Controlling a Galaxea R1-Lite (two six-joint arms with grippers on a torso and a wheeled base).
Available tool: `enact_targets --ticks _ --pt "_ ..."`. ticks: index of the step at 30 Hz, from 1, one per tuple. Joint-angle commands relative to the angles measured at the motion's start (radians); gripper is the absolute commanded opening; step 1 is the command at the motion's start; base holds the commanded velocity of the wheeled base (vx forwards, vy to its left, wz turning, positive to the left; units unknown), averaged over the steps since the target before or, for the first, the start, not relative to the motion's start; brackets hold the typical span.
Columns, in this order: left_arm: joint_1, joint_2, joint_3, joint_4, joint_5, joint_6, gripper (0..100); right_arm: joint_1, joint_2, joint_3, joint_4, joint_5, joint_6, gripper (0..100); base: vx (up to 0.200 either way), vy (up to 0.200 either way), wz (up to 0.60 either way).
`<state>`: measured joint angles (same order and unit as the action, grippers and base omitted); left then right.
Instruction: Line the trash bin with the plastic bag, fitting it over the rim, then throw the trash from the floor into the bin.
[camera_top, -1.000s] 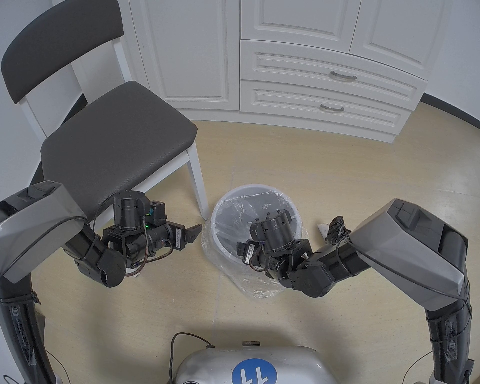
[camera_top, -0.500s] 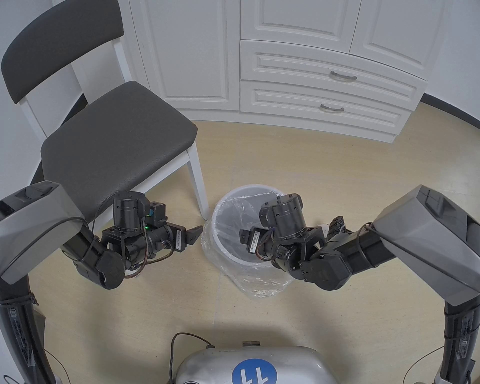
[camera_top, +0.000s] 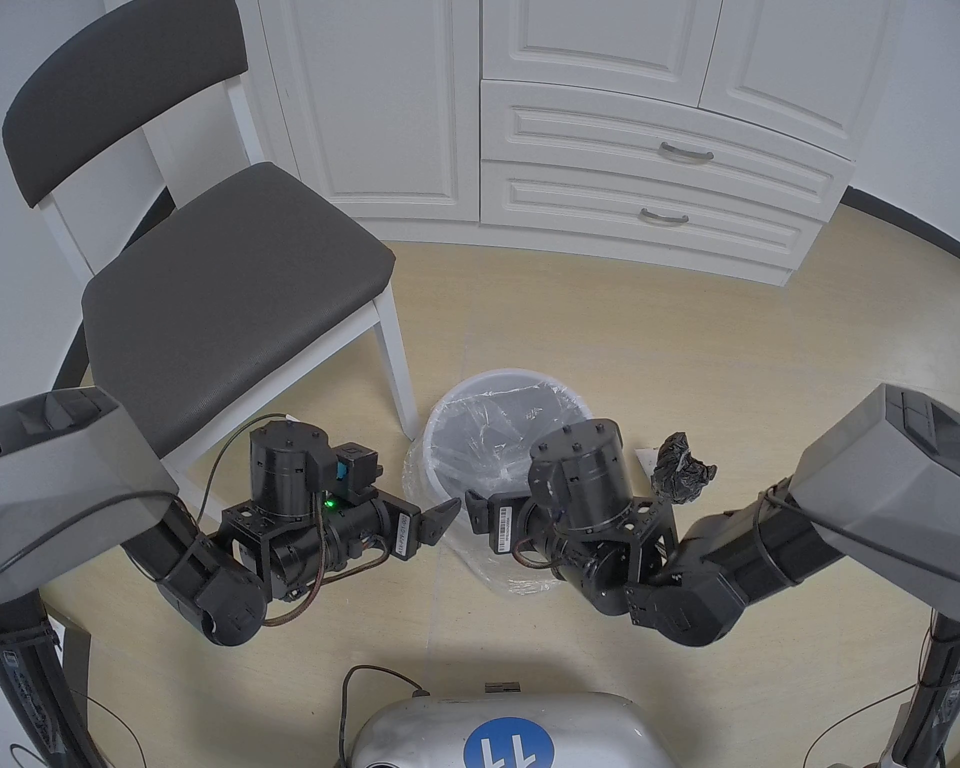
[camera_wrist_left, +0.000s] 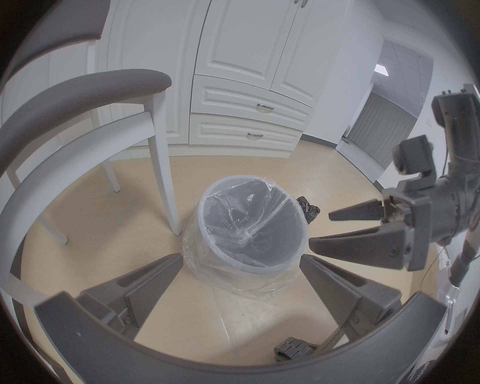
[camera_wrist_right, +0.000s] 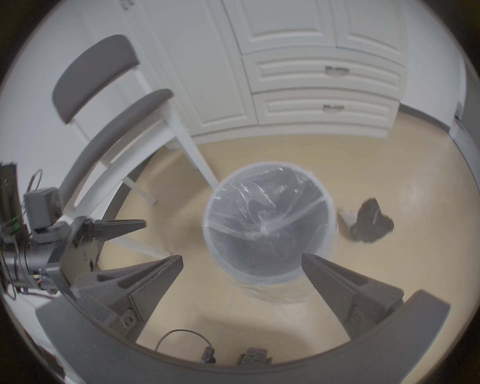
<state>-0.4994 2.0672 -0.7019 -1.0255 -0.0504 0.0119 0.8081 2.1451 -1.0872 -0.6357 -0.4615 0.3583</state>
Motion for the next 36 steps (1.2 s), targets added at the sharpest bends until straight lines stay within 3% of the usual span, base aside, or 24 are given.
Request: enact_targets --ticks 1,7,9,10,13,15,16,18,24,28,36 --pt "-0.047 0.056 0.036 -0.065 0.086 -0.003 100 0.014 -0.025 0.156 -0.216 -0.036 -0.182 100 0.000 0.000 0.00" --pt "-0.030 0.139 0.104 -0.146 0.109 0.005 100 -0.055 -0.030 0.412 -0.525 -0.022 -0.475 100 0.000 0.000 0.00" --pt "-0.027 0.148 0.108 -0.151 0.109 0.006 100 -0.061 -0.028 0.438 -0.564 -0.022 -0.499 100 0.000 0.000 0.00" --pt "0.001 0.185 0.114 -0.163 0.104 0.043 100 -0.096 -0.025 0.523 -0.719 -0.022 -0.582 100 0.000 0.000 0.00" --pt "0.059 0.231 0.107 -0.165 0.078 0.109 100 -0.161 -0.021 0.576 -0.843 -0.026 -0.645 100 0.000 0.000 0.00" --pt "0.071 0.243 0.105 -0.165 0.063 0.123 100 -0.179 -0.022 0.583 -0.854 -0.028 -0.648 100 0.000 0.000 0.00" --pt "0.108 0.274 0.101 -0.171 0.004 0.163 100 -0.230 -0.027 0.596 -0.858 -0.028 -0.644 100 0.000 0.000 0.00" --pt "0.134 0.300 0.096 -0.191 -0.039 0.194 100 -0.279 -0.024 0.606 -0.864 -0.025 -0.639 100 0.000 0.000 0.00" --pt "0.234 0.415 -0.005 -0.217 -0.085 0.365 100 -0.386 -0.022 0.584 -0.863 -0.008 -0.627 100 0.000 0.000 0.00" --pt "0.274 0.502 -0.165 -0.194 -0.141 0.447 100 -0.406 -0.047 0.567 -0.861 0.006 -0.631 100 0.000 0.000 0.00" --pt "0.275 0.565 -0.441 0.002 -0.224 0.511 100 -0.420 -0.113 0.576 -0.857 0.021 -0.634 100 0.000 0.000 0.00"
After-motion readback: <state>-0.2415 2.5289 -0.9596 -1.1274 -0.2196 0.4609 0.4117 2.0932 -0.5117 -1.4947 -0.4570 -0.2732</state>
